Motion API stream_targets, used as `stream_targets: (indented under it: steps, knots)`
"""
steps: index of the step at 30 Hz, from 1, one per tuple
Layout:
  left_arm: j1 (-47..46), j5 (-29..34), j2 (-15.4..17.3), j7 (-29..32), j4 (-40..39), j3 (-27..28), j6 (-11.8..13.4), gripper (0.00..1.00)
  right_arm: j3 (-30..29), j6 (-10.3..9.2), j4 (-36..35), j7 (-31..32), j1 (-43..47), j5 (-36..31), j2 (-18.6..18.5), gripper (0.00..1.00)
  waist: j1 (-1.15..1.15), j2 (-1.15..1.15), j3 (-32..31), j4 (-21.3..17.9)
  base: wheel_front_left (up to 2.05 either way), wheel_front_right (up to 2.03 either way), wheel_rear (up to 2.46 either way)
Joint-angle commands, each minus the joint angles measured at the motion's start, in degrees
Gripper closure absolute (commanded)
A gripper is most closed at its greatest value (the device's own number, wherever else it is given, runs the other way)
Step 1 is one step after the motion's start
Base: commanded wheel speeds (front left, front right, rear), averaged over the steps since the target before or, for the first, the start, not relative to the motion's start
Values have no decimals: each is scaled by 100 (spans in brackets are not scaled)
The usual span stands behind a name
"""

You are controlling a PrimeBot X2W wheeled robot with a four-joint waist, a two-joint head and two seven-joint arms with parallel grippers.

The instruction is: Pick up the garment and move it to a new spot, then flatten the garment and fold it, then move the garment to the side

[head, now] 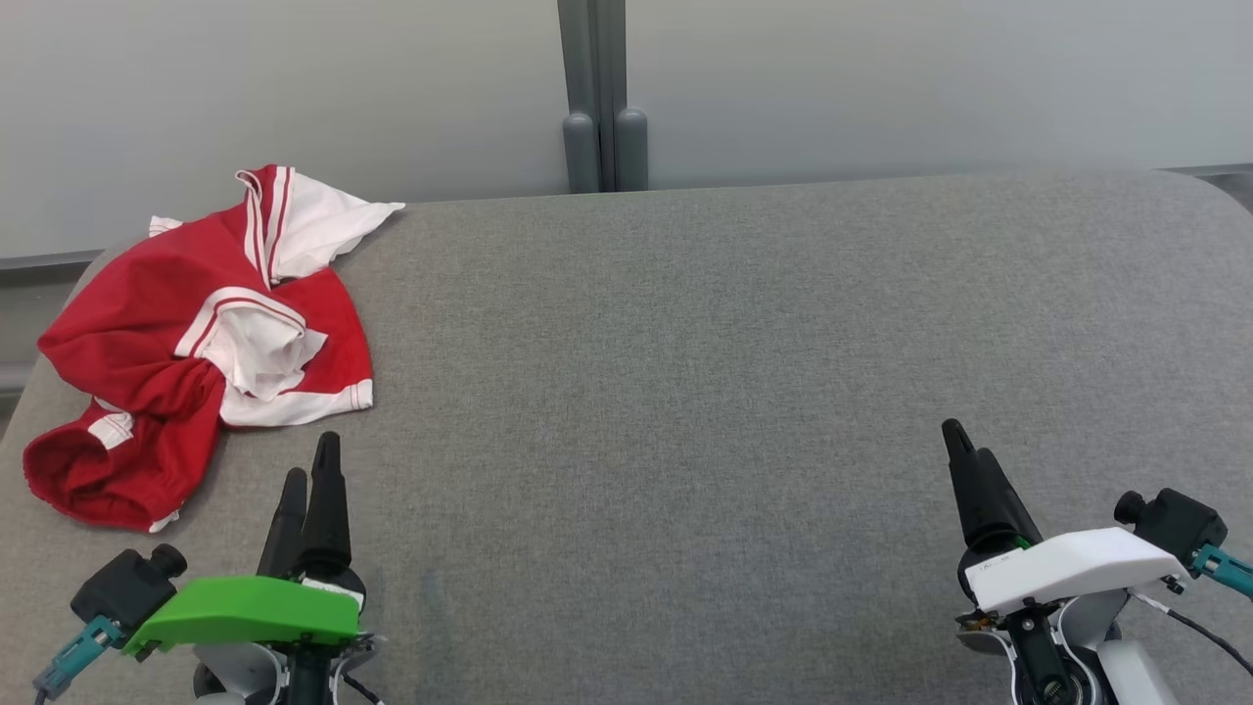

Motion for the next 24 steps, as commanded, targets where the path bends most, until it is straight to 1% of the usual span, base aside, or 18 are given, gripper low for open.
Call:
stream_targets:
  steps: [1, 9, 24]
  knots:
    - [-53, 242, 36, -58, -122, -40, 27, 0, 37, 1, -127, -65, -46, -236, -34, 0, 0, 0, 8, 0, 0, 0, 0]
    - [-23, 949, 40, -227, -218, -183, 125, 0, 149, 1, -295, -231, -36, -969, -37, 0, 0, 0, 36, 4, 0, 0, 0]
    - [82, 2115, 69, -497, -406, -459, 241, 0, 353, 2, -430, -507, 55, -1996, -42, 0, 0, 0, 18, 5, 0, 0, 0]
